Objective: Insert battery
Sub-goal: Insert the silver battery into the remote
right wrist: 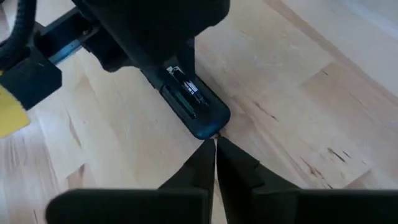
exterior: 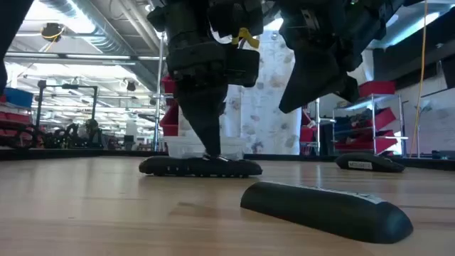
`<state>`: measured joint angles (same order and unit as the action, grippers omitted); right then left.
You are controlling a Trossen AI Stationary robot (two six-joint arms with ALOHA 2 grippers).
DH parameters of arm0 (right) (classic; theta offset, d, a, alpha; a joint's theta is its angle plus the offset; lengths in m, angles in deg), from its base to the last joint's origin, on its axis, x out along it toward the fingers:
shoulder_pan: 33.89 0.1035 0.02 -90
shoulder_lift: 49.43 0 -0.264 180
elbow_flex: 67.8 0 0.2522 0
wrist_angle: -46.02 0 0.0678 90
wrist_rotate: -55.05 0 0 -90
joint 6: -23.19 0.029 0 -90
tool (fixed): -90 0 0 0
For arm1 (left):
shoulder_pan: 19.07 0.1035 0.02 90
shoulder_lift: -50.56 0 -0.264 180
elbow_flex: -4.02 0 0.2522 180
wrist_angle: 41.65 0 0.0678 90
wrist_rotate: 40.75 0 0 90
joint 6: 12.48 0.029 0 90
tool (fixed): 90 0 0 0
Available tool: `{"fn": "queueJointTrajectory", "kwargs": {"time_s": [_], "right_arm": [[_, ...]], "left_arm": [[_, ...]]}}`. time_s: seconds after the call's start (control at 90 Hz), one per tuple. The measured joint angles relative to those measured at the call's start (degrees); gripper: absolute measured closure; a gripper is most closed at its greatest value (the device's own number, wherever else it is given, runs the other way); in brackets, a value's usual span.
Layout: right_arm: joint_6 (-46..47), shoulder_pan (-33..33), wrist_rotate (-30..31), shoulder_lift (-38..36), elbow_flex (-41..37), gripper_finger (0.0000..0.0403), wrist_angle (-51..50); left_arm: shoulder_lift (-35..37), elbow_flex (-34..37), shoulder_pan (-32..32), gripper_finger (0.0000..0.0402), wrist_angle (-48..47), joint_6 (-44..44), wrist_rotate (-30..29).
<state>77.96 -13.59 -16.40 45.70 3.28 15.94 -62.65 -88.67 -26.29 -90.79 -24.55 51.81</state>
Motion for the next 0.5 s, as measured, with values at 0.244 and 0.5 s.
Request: {"fn": "queueJointTrajectory", "kwargs": {"time_s": [0.244,0.5], "right_arm": [[-1.23,-0.02,0.02,-0.02,0.04,0.0403,-0.04],[-2.32,-0.11,0.44,-0.06,0.11,0.0403,0.15]], "left_arm": [[0.03,0.00,0.06,0.0314,0.35,-2.60,0.17],[3.24,0.00,0.66,0.0301,-3.77,-4.18,2.84]]}}
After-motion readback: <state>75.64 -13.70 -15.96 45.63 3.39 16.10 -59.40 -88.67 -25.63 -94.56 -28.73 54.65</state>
